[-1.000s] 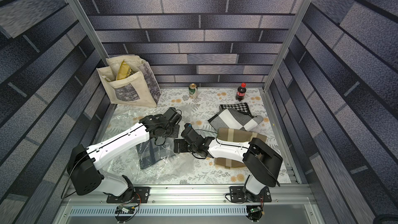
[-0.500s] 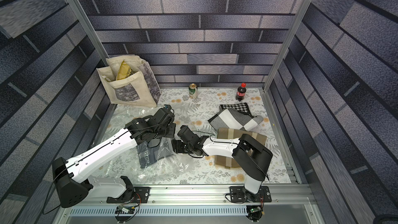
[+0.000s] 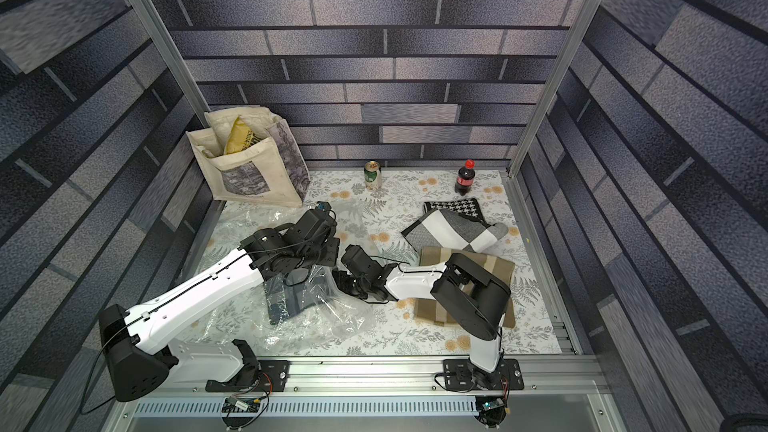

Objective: Take the scarf out of the vacuum bag
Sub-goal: Take out the scarf from the vacuum bag.

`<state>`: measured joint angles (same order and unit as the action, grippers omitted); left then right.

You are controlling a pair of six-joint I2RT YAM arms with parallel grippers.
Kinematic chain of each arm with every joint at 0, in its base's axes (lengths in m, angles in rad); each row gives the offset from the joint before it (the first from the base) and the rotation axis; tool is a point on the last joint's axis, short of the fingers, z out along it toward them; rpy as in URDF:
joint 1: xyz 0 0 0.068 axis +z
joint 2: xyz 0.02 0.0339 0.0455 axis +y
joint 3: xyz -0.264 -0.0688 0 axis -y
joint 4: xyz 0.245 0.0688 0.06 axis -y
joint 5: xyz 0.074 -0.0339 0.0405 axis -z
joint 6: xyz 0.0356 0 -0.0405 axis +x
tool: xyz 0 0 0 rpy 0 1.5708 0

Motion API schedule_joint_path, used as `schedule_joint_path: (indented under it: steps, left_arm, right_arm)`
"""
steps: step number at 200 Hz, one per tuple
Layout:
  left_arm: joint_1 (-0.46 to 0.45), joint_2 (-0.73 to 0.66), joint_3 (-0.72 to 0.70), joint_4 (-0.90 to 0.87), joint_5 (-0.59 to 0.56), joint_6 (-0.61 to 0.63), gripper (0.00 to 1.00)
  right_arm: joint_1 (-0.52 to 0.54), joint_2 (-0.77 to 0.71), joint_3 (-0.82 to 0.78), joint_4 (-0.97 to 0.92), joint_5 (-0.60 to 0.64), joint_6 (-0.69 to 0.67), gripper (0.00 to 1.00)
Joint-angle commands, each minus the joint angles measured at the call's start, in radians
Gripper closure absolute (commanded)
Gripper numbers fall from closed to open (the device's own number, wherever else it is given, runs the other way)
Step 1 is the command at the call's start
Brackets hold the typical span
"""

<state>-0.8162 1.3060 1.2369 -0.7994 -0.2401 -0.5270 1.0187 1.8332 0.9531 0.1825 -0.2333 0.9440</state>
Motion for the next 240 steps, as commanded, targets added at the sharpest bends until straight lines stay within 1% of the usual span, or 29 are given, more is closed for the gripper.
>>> schedule_joint_path:
  steps: [1,38,70,98,111,123,137,148,167,193,203,217,233,240]
  left_arm:
    - [-0.010,0.006,-0.012,0.028,-0.019,-0.004,1.00]
    - [-0.013,0.006,-0.025,0.034,-0.019,-0.007,1.00]
    - [-0.015,-0.002,-0.039,0.037,-0.024,-0.011,1.00]
    - [-0.015,-0.015,-0.056,0.040,-0.027,-0.013,1.00]
    - [-0.016,-0.018,-0.064,0.038,-0.027,-0.016,1.00]
    - [-0.015,-0.020,-0.068,0.039,-0.027,-0.016,1.00]
    - [-0.015,-0.024,-0.070,0.036,-0.029,-0.016,1.00]
    - [-0.016,-0.027,-0.070,0.034,-0.034,-0.015,1.00]
    - [-0.014,-0.031,-0.070,0.032,-0.038,-0.012,1.00]
    - [-0.013,-0.022,-0.070,0.038,-0.035,-0.010,1.00]
    - [-0.013,-0.021,-0.070,0.041,-0.033,-0.011,1.00]
    - [-0.012,-0.021,-0.070,0.045,-0.033,-0.012,1.00]
    - [-0.012,-0.022,-0.068,0.045,-0.034,-0.014,1.00]
    - [-0.012,-0.022,-0.068,0.045,-0.033,-0.014,1.00]
  right_arm:
    - [-0.005,0.042,-0.025,0.044,-0.025,0.042,0.09]
    - [-0.005,0.080,-0.033,0.110,-0.061,0.079,0.09]
    - [-0.004,0.118,-0.055,0.268,-0.100,0.143,0.11]
    - [-0.009,0.152,-0.074,0.397,-0.124,0.205,0.14]
    - [-0.012,0.169,-0.076,0.442,-0.136,0.233,0.17]
    - [-0.014,0.183,-0.080,0.477,-0.141,0.261,0.18]
    - [-0.019,0.184,-0.087,0.482,-0.127,0.295,0.20]
    - [-0.021,0.168,-0.094,0.476,-0.115,0.296,0.22]
    - [-0.021,0.105,-0.106,0.401,-0.075,0.270,0.28]
    - [-0.026,0.033,-0.082,0.263,-0.047,0.215,0.46]
    - [-0.027,0.025,-0.070,0.220,-0.046,0.201,0.55]
    - [-0.030,0.025,-0.058,0.199,-0.055,0.195,0.60]
    - [-0.032,0.040,-0.052,0.198,-0.066,0.197,0.72]
    - [-0.032,0.052,-0.050,0.199,-0.071,0.203,0.73]
